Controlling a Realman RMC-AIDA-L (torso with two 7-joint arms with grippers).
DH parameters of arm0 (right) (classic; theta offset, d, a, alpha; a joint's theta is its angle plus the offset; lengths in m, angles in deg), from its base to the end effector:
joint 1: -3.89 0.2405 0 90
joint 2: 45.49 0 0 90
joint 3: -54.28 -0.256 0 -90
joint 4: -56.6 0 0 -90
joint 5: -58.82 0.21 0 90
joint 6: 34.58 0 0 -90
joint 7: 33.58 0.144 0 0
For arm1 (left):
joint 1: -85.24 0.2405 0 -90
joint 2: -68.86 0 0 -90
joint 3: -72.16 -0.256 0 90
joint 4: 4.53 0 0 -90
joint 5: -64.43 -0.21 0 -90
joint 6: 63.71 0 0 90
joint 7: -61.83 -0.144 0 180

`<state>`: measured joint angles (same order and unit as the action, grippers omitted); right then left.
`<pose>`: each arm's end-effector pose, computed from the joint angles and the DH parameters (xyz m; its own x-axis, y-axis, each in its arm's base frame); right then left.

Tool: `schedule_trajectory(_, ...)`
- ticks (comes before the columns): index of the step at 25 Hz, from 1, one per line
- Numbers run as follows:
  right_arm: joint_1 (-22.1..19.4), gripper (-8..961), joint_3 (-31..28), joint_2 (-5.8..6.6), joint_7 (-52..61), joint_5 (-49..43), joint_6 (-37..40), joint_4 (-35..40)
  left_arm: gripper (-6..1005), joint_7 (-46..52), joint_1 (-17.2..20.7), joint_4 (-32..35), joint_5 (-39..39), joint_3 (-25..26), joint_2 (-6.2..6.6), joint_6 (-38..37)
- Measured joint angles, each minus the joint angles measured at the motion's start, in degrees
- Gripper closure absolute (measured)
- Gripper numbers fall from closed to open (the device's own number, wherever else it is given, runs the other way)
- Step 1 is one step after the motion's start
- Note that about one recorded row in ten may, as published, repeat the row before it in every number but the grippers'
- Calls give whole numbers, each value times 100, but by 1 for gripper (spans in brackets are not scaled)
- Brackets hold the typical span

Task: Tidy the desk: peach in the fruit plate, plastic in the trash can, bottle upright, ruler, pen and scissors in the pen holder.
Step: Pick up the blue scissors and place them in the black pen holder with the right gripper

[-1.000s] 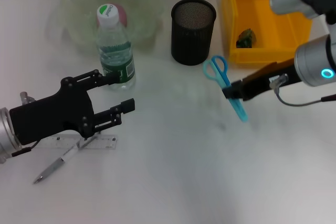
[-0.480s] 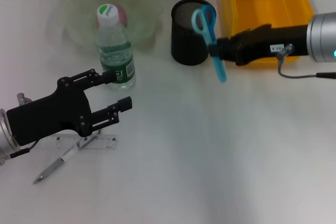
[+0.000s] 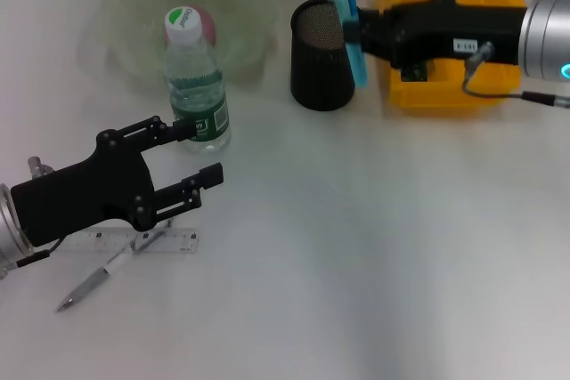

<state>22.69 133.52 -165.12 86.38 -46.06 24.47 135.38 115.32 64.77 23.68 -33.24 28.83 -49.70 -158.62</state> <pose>0.1572 0.3598 0.0135 0.7837 -0.3465 -0.5155 -0.5561 -0.7611 -0.3338 -0.2881 0.2740 -0.0063 0.7375 0.0821 0.6703 0.3484 -0.8966 -0.2735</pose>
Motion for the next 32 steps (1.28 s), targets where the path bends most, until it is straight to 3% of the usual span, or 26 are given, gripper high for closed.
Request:
schedule_trajectory(4, -3, 747, -30, 6, -567, 532, -231, -217, 314, -2, -9, 0, 5, 1, 0, 15)
schedule_trajectory(12, 79, 746, 81, -4, -975, 640, -1056, -514, 314, -6, -13, 0, 13, 72, 0, 29)
schedule_trajectory(22, 351, 746, 745, -12, -1453, 675, -2469, -962, 314, -1, -26, -2, 105, 142, 0, 38)
schedule_trajectory(32, 669, 746, 1187, -5, -1496, 681, -3173, -1305, 314, 35, -49, -86, 245, 140, 0, 97)
